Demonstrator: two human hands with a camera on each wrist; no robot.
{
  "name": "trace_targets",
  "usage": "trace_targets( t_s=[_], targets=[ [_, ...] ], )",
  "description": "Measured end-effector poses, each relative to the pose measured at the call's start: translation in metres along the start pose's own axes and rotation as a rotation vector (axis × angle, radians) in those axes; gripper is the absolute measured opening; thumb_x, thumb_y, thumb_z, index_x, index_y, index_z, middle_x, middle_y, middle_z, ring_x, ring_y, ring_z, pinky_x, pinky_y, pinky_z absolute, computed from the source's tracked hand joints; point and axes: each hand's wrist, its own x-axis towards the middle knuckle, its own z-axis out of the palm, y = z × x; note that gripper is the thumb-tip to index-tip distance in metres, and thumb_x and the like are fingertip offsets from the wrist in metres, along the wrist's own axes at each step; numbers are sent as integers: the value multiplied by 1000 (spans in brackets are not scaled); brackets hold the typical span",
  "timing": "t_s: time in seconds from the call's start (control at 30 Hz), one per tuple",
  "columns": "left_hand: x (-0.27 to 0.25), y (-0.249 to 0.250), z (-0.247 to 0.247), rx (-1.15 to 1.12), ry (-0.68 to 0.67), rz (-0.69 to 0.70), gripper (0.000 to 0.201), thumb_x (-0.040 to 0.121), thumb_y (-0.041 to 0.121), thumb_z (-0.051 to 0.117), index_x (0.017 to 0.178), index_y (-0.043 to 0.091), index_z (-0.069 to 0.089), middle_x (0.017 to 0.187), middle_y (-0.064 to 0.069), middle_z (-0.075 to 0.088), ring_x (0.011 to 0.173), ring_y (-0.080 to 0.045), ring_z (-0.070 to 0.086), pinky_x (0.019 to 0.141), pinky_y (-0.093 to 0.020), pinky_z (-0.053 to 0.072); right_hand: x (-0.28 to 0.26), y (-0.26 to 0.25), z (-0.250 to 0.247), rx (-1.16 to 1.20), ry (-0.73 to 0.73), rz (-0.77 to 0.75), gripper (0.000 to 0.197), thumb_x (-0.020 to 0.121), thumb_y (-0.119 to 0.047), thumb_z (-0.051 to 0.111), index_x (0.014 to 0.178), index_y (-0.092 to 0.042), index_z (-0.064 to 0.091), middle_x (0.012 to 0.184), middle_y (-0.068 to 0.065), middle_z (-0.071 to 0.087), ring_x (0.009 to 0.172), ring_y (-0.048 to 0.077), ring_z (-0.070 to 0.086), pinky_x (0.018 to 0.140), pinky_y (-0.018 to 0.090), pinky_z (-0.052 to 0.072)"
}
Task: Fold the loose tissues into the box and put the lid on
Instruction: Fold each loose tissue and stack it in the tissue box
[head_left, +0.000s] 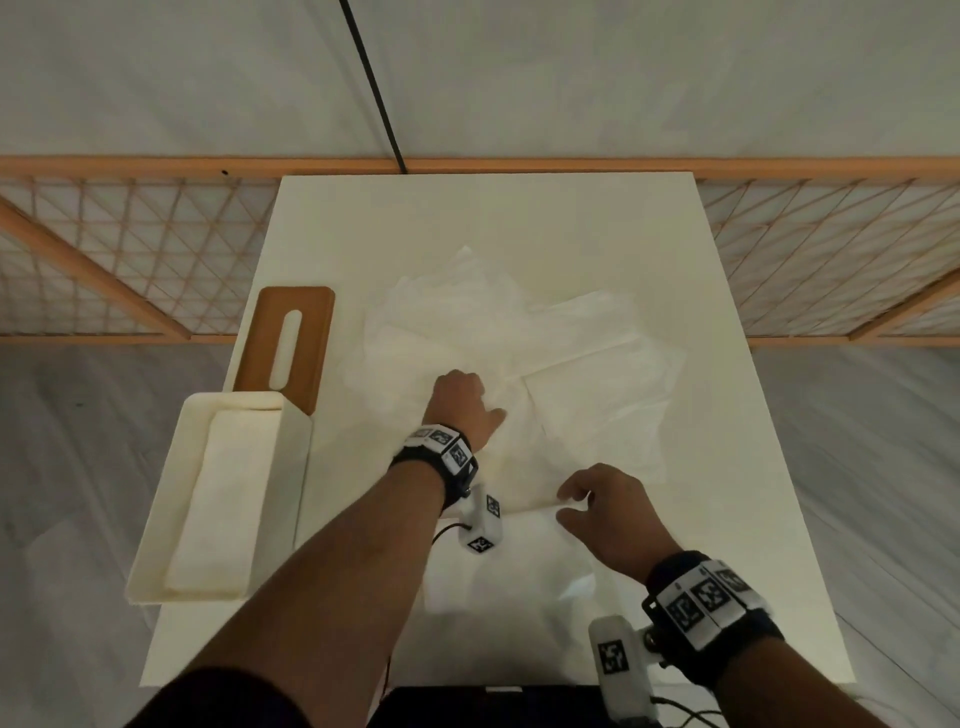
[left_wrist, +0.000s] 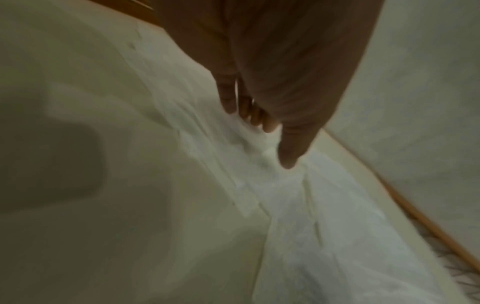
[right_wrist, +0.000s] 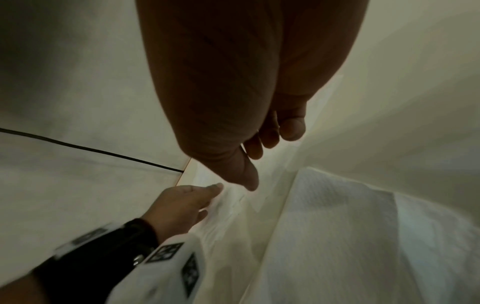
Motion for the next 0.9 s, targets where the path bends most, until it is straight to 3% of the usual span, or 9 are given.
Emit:
trace_targets(
  t_s=[0.13, 0.23, 0.43, 0.53, 0.6, 0.67, 0.77, 0.83, 0.9],
  targets=[
    [11, 3, 9, 148, 29, 0, 28, 93, 32, 62, 103, 7, 72, 108, -10, 67, 108, -27, 57, 93, -38, 51, -1, 5, -6, 27, -3, 25, 18, 82, -18, 74, 85, -32, 64, 86, -15, 56, 73, -3, 52, 67, 2, 36],
    [9, 1, 3, -28, 43, -25, 22, 95, 19, 62, 92, 3, 77, 94, -12, 75, 92, -27, 68, 84, -34, 55, 1, 7, -13, 38, 5, 33, 16, 83, -19, 75, 85, -31, 65, 88, -14, 59, 73, -4, 52, 68, 2, 36],
    [-13, 2, -46, -188, 204, 20, 13, 96, 19, 57, 91, 8, 64, 102, 0, 61, 92, -13, 54, 82, -27, 46, 14, -11, -30, 137, 78, -17, 17, 82, -17, 77, 92, -28, 68, 95, -10, 62, 78, 0, 57, 67, 2, 38],
    [-30, 6, -81, -91, 61, 186, 17, 96, 19, 55, 96, 5, 65, 103, -1, 61, 94, -15, 56, 87, -31, 49, 26, -29, -37, 147, 208, -157, 43, 76, -13, 79, 115, -22, 66, 124, -3, 59, 107, 13, 59, 83, 7, 42],
    [-45, 12, -103, -40, -73, 283, 11, 93, 23, 58, 95, 14, 63, 107, 5, 61, 100, -13, 59, 90, -31, 49, 31, -47, -40, 34, 252, -308, 75, 71, -15, 81, 140, -20, 52, 152, 1, 40, 137, 23, 38, 106, 28, 39],
    [-63, 24, -122, -7, -157, 387, 4, 88, 23, 62, 85, 20, 62, 105, 8, 63, 99, -10, 59, 90, -33, 50, 36, -68, -41, -97, 212, -416, 96, 70, -23, 83, 153, -23, 35, 163, 0, 22, 149, 26, 18, 113, 35, 23],
    [-92, 41, -146, -47, -183, 498, 9, 85, 22, 65, 77, 26, 64, 97, 10, 67, 94, -5, 61, 85, -30, 50, 36, -97, -36, -117, 113, -521, 77, 76, -25, 78, 146, -26, 45, 146, -6, 50, 141, 24, 36, 116, 37, 26],
    [-103, 39, -162, -173, -156, 487, 8, 88, 25, 66, 80, 25, 66, 94, 10, 68, 93, -5, 62, 82, -26, 48, 34, -106, -38, -57, 188, -558, 37, 81, -14, 71, 117, -22, 68, 106, -6, 71, 105, 15, 62, 98, 38, 47],
    [-108, 17, -176, -423, -70, 384, 15, 88, 37, 64, 92, 23, 68, 99, 8, 69, 100, -8, 63, 89, -23, 48, 28, -115, -53, 50, 152, -451, 18, 83, -7, 71, 94, -21, 73, 89, -7, 74, 83, 0, 64, 79, 19, 50]
  ],
)
